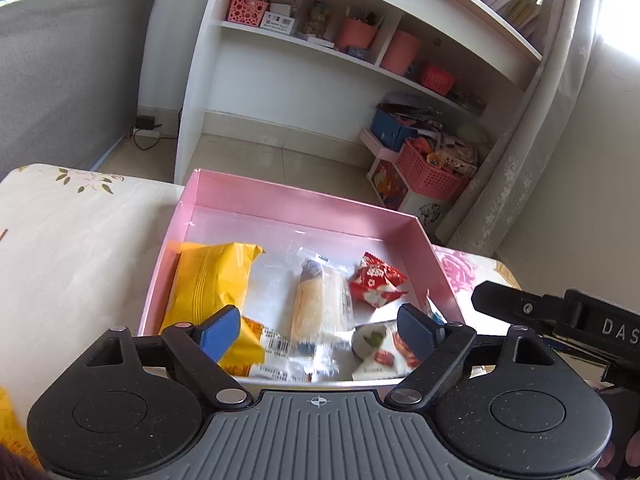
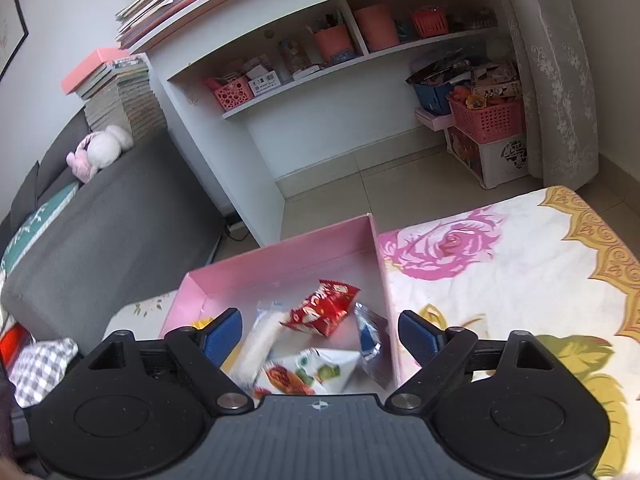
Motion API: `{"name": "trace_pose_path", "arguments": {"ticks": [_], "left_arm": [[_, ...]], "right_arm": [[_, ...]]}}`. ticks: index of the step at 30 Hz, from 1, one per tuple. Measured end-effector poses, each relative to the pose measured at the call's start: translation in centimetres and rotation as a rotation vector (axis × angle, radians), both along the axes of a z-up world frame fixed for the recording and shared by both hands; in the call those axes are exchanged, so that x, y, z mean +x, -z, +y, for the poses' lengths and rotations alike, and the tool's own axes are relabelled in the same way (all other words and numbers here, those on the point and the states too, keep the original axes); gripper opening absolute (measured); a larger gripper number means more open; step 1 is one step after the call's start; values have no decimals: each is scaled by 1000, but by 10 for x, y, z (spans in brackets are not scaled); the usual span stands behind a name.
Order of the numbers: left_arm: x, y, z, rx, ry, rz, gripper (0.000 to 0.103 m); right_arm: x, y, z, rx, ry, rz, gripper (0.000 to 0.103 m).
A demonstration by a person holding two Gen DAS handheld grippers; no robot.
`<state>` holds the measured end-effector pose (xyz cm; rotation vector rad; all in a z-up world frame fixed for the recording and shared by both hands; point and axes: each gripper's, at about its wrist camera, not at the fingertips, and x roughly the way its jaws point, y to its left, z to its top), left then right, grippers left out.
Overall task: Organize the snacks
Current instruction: 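Carry the bar and red candy into the tray box and release them, then withdraw both open grippers from the box back over the snack pile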
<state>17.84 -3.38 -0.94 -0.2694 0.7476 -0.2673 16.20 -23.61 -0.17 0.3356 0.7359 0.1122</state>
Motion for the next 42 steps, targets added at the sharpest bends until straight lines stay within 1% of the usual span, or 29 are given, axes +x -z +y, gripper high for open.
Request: {"name": "trace_pose_path", "arguments": {"ticks": [4,7,9,13,16,20,24,26,28,30,33,38,42], "left_arm": [[-15,-8,5,8,0,6,92],[-24,-13,9,12,5,19,93],[-32,-17,12,31,10,27,95],[-50,-23,22,81,15,54,97],[-62,-26,34,101,13,71,99],[-82,-20,54,97,-5,69,100],[-90,-10,68,144,-12,97,100],[-96,-8,75,154,1,87,100],[-101,-5,80,171,24,69,100],[-109,0,81,201,61,40,100],[-119,9,83,231,114,-3,100],[-131,19,86,220,191,-51,100],[-143,26,87,237,255,-111,100]], "right_arm": [[-17,-6,-3,-47,-9,6,83],[-30,-13,-6,-62,1,2,86],[-38,-18,-9,-63,14,3,89],[-52,-26,-10,-67,25,5,90],[-64,-28,-12,-56,50,13,92],[-78,-26,-14,-14,74,32,93],[-88,-19,-13,0,76,55,94],[-91,-16,-12,-18,69,67,94],[-96,-12,-9,-70,46,76,94],[-99,-8,-7,-132,19,63,94],[-102,0,-8,-189,-8,69,94],[-112,11,-16,-243,-47,64,94],[-123,22,-21,-320,-59,54,94]]}}
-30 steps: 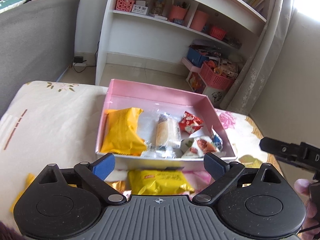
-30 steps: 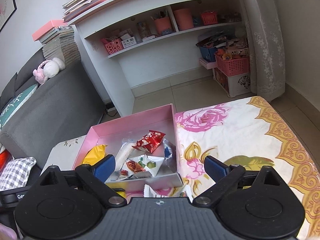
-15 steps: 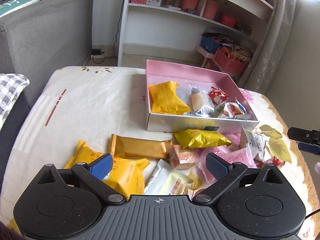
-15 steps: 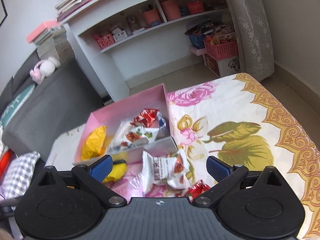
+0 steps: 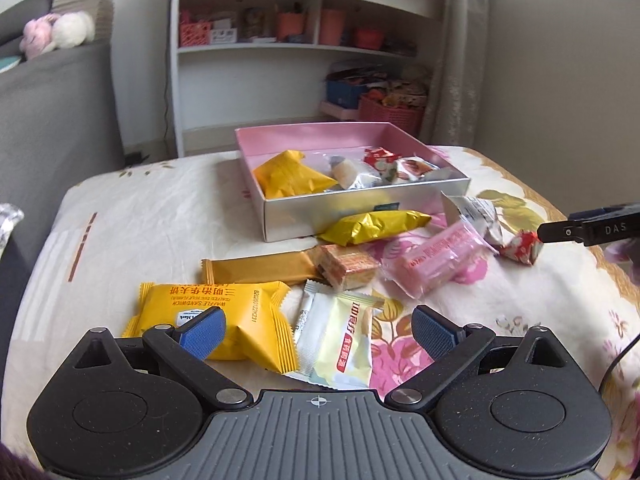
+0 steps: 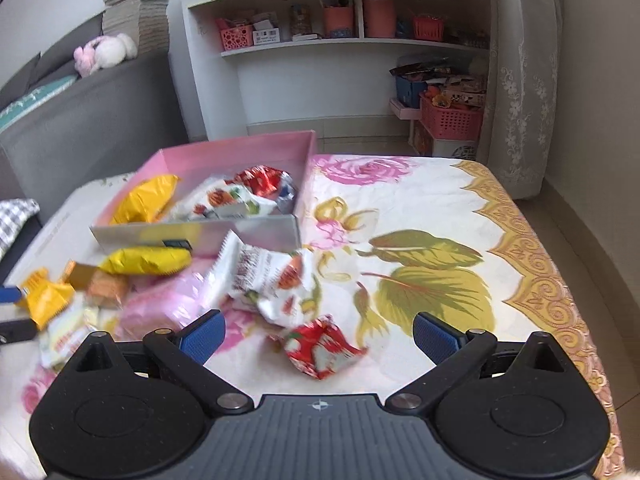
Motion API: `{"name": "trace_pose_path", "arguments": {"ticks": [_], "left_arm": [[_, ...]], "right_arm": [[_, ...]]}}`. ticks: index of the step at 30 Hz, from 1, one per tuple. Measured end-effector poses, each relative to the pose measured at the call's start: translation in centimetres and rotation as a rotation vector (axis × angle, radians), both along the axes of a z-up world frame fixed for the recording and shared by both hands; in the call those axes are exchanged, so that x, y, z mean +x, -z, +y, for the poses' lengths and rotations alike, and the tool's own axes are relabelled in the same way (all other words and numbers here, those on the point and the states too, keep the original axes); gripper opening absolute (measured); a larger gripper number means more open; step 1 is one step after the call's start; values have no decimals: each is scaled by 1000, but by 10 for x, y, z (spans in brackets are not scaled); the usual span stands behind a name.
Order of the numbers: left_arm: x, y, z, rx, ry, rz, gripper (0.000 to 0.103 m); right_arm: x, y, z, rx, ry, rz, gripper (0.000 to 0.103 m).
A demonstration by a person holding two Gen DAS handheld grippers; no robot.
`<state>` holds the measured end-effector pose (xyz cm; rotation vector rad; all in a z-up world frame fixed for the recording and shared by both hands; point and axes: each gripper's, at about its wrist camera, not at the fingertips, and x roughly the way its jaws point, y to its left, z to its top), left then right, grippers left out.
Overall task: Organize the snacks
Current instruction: 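Withdraw both open grippers from the box back over the snack pile, then grasp the white-yellow wafer packet with the left gripper while the right grasps a red candy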
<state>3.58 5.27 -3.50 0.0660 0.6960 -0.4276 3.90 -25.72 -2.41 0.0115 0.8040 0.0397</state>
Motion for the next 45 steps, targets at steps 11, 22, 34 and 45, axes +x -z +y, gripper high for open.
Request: {"name": "trace_pose_path", "arguments": {"ticks": [11,22,34,45], "left_arm": [[-5,-6,-17,-23,127,-66,91],[21,22,-34,108,120,54,66],[24,28,-36,161,132,74,66],[27,30,-38,147,117,105,70]], "right_arm": [[-12,25,-3,-47,-91,57,94],[3,33,3,-33,-84,79,94],[10,47,3,-55,-91,77,93],[17,45,4,-67,-73,43,75]]}}
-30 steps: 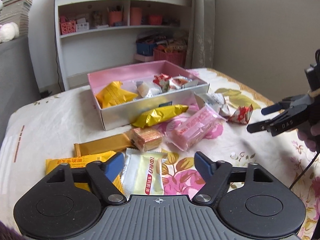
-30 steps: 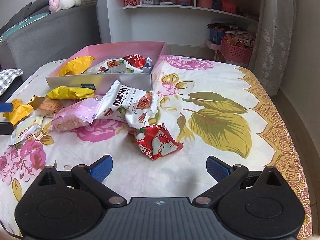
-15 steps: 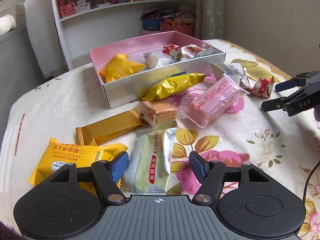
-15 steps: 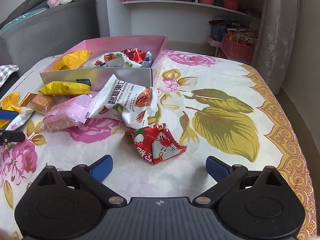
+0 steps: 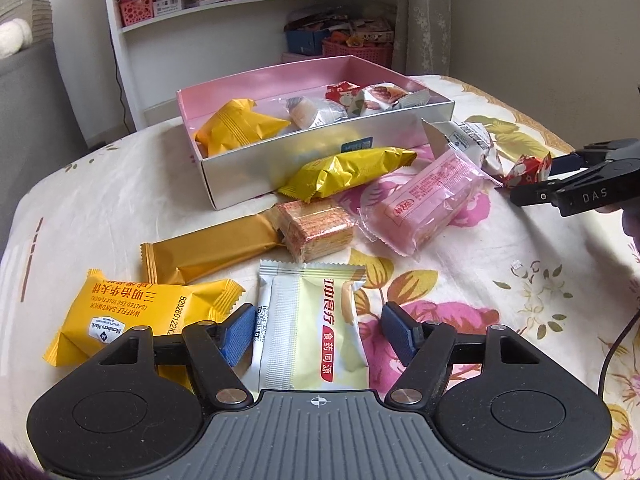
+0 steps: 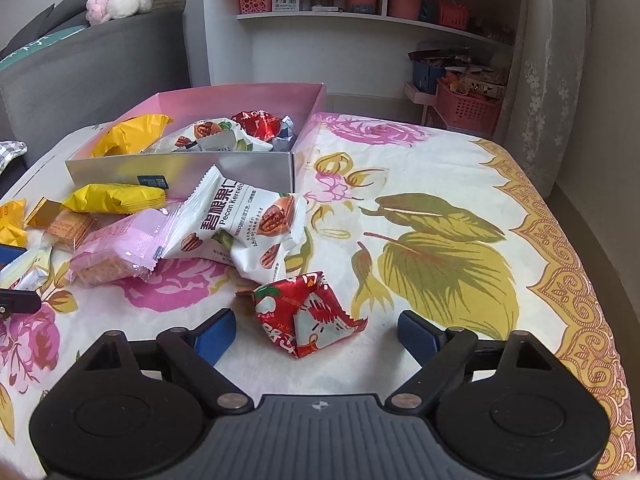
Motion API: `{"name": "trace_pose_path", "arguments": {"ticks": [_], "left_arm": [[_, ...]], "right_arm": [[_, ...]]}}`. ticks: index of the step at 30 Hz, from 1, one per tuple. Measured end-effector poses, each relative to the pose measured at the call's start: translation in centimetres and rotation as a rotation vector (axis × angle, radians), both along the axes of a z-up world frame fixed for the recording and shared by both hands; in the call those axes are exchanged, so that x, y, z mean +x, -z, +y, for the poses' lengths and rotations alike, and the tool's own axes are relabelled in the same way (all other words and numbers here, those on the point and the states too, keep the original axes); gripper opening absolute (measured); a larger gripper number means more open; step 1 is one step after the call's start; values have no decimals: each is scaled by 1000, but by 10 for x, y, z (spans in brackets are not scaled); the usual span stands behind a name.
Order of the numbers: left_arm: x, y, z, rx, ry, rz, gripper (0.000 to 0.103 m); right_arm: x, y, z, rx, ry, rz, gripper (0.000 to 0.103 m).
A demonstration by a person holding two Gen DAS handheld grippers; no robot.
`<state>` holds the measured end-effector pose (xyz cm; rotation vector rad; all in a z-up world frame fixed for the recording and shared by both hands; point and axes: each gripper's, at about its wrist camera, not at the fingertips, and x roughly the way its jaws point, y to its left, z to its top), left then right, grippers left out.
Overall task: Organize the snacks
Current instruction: 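Grasp the white-yellow wafer packet with the left gripper while the right grasps a red candy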
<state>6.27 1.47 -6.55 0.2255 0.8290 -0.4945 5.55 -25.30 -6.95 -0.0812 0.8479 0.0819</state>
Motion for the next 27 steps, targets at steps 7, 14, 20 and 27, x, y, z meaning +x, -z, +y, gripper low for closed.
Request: {"name": "trace_pose_path", "arguments": {"ticks": [7,14,20,27], "left_arm": [[0,-2,-2,1,-22,13,54],[-4,-10,-7,-34,-56,34,45],[-8,-21,-7,-55,-55,25,45],[-10,-34,-1,-86,-68,18,45]], "right_arm": [[0,-1,1,3,-17,-8,62],[0,-5,4,7,-44,-11,44],[-2,-12,8,23,-65,-16,29],[-6,-23,9,52,-81,-38,29]]}}
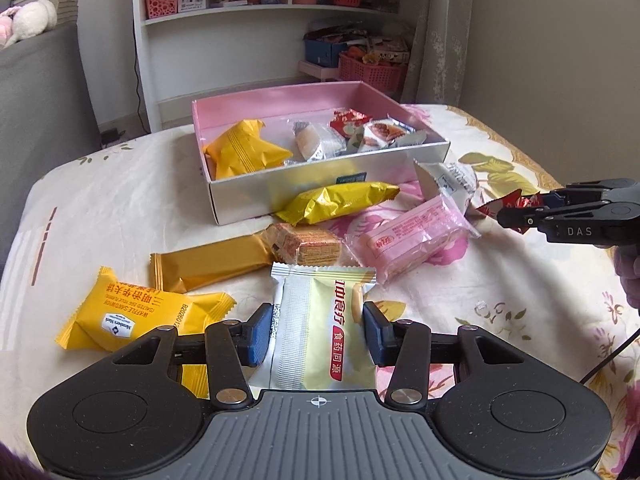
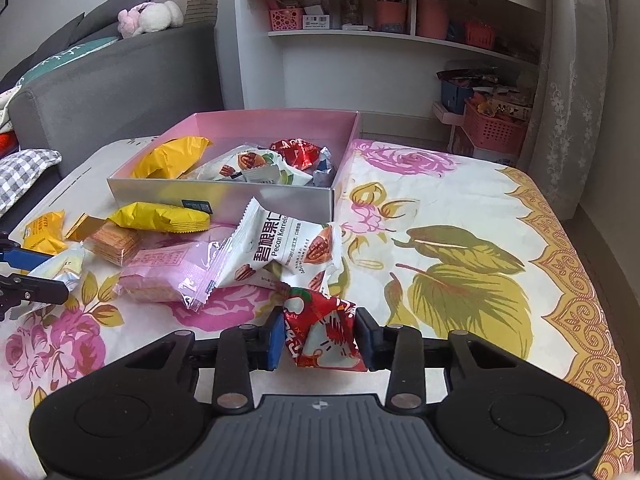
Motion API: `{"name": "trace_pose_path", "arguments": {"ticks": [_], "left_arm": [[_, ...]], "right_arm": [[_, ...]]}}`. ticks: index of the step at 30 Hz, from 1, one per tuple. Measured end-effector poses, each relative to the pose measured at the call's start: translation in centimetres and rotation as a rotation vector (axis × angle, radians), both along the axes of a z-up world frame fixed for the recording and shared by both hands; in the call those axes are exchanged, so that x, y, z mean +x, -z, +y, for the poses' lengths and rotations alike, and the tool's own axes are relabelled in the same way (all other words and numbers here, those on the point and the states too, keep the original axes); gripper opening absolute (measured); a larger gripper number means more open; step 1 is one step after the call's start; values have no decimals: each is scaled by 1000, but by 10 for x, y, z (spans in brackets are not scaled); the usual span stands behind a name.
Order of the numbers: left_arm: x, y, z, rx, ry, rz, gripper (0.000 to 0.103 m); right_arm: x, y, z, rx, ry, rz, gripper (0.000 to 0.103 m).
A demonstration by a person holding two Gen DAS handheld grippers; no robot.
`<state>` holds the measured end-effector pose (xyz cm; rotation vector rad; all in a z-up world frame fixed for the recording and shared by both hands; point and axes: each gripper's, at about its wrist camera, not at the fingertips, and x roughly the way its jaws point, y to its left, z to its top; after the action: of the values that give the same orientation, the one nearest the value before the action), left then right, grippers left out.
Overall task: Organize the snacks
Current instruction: 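Grasp the white-yellow wafer packet with the left gripper while the right grasps a red candy, then carry both held snacks into the tray box and open both grippers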
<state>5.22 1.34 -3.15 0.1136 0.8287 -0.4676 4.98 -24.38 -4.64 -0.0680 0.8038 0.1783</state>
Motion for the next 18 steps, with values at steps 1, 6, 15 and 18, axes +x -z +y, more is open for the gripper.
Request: {"name": "trace_pose_path", "arguments": {"ticks": [1,6,15,18], "left_arm": [[-1,-3,1,-7,1,-6,45],[-5,-20,1,-33,2,-48,45],[7,-40,-6,-77,-29,-90,45],[15,-44,-11,-82,-41,-98,45]], "right_arm": [[-1,-2,0,4,-1,-6,29],[-6,-17,-3,38,7,-40,29],[2,-33,6,84,12,-81,29],[8,-36,10,96,17,-87,29]]}}
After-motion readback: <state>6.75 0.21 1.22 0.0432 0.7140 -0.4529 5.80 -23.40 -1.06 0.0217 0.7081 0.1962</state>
